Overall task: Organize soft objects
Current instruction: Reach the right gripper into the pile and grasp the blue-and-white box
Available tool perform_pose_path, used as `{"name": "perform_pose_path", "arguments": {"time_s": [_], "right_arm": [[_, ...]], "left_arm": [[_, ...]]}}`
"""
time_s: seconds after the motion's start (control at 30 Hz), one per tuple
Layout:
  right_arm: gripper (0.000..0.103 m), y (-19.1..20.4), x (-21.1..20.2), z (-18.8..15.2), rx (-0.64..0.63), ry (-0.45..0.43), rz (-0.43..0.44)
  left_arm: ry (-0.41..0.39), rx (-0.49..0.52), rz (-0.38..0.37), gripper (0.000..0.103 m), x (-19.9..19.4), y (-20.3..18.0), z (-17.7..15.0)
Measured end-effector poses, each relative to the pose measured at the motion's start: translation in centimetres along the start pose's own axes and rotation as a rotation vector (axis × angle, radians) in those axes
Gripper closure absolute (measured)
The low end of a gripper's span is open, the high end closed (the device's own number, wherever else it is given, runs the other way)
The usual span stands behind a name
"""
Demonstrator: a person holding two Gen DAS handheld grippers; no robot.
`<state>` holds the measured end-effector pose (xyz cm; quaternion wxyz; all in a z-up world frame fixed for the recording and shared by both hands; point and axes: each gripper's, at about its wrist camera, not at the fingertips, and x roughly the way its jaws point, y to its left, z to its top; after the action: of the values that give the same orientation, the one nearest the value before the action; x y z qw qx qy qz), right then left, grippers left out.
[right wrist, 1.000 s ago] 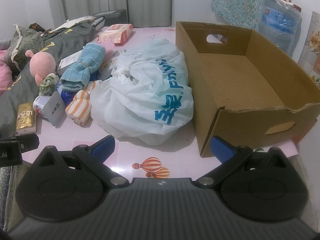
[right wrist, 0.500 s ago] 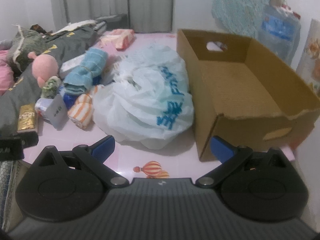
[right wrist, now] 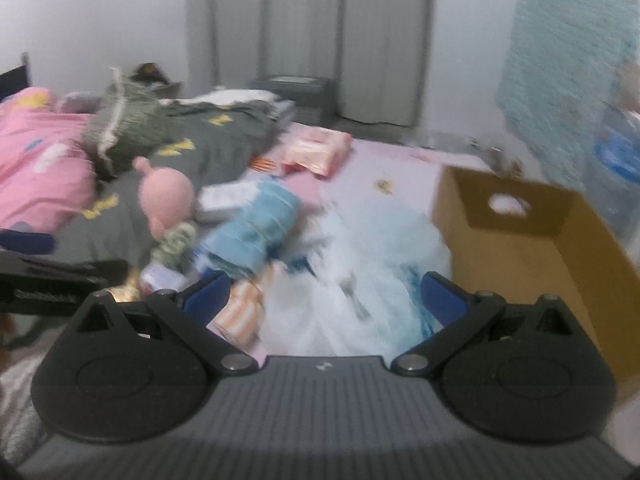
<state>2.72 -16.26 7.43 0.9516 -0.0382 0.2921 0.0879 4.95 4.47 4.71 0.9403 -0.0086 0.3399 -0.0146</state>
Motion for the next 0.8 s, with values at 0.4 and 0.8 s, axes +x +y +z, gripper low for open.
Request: {"name": "perform_pose_path", "arguments": {"time_s": [0.4, 0.8], "right_arm": [[0.001, -3.1, 8.3, 8.4, 0.028, 0.135, 0.230], [0.010, -5.6, 22.1, 15.0, 0.093, 0.245, 0.306]], "left_arm": [[-0.032, -0.002, -0.041, 0.001, 5.1, 0.2, 3.4], [0.011, -0.037, -0.114, 0.032, 12.4, -1.4, 9.1]]}}
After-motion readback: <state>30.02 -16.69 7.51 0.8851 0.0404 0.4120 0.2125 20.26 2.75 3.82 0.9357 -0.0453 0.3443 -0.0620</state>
